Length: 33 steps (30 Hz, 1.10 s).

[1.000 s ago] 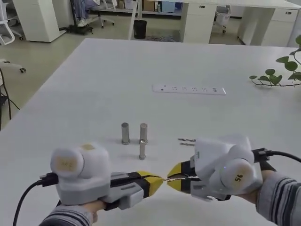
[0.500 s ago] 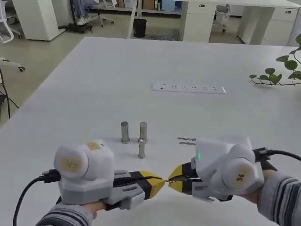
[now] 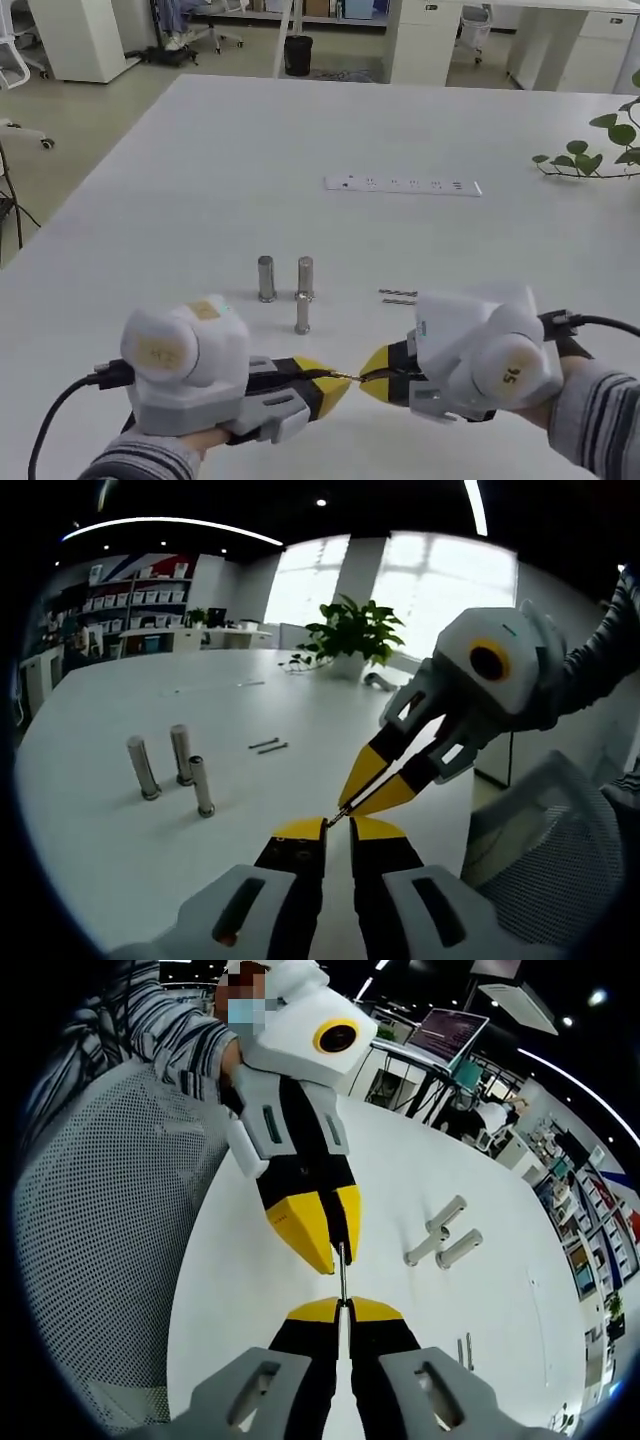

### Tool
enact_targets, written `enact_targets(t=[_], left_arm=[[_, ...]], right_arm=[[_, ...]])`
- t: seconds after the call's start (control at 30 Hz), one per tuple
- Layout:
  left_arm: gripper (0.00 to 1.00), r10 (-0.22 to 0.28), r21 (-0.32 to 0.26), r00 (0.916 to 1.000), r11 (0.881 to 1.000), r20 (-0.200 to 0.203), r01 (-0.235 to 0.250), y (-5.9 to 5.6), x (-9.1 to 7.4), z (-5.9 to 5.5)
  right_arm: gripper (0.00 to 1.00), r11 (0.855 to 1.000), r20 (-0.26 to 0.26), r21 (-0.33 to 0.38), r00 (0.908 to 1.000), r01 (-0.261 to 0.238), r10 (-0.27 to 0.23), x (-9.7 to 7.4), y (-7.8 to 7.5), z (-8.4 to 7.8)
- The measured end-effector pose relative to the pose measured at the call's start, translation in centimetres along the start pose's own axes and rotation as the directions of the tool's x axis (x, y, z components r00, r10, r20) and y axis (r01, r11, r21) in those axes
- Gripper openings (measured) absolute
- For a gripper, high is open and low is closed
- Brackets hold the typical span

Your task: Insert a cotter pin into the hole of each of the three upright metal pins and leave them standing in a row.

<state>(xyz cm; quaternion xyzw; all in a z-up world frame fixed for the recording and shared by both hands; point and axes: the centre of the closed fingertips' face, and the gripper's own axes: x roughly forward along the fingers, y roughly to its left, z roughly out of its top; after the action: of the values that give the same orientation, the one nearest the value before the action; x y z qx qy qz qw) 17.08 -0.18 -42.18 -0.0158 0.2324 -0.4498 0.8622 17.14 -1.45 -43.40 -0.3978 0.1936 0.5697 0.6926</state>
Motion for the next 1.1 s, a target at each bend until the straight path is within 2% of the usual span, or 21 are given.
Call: enact_targets(t=[0.1,0.23,0.37,0.53,0.67,0.8,1.0,1.1], left_arm=[[0.12,0.019,0.004,0.9998,1.000,0.001,-0.019,0.4,0.0,0.0],[0.21,0.070,0.030,0.9975,0.997,0.011,-0.070,1.3,-0.1,0.3],[0.23,0.087,0.036,0.9959,0.996,0.024,-0.088,1.7,-0.1,0.5],[0.27,0.115,0.039,0.9932,0.992,0.020,-0.116,2.3,-0.1,0.3],[0.32,0.179,0.044,0.9836,0.983,0.020,-0.180,3.8,-0.3,0.4],[0.33,0.237,0.051,0.9703,0.970,0.047,-0.239,5.1,-0.6,0.9],[0.35,0.291,0.048,0.9561,0.955,0.034,-0.293,6.7,-0.3,0.8],[0.35,0.315,0.026,0.9485,0.948,0.032,-0.316,7.5,-0.2,0.8]], right_arm=[[0.00,1.000,-0.010,0.006,0.9999,0.010,-0.010,0.0,-0.3,-0.1],[0.00,1.000,-0.020,0.019,0.9996,0.021,-0.020,0.1,-0.8,-0.3],[0.00,0.999,-0.011,0.033,0.9993,0.037,-0.037,0.3,-1.3,-0.1],[0.00,0.997,-0.002,0.051,0.9980,0.064,-0.064,0.5,-2.4,0.1],[0.00,0.993,0.002,0.079,0.9963,0.086,-0.086,0.7,-3.7,0.0],[0.00,0.990,0.002,0.091,0.9945,0.104,-0.104,0.9,-4.8,0.1],[0.00,0.985,0.010,0.120,0.9922,0.122,-0.124,1.5,-6.2,0.2],[0.00,0.983,0.015,0.136,0.9919,0.123,-0.126,1.8,-6.5,0.2]])
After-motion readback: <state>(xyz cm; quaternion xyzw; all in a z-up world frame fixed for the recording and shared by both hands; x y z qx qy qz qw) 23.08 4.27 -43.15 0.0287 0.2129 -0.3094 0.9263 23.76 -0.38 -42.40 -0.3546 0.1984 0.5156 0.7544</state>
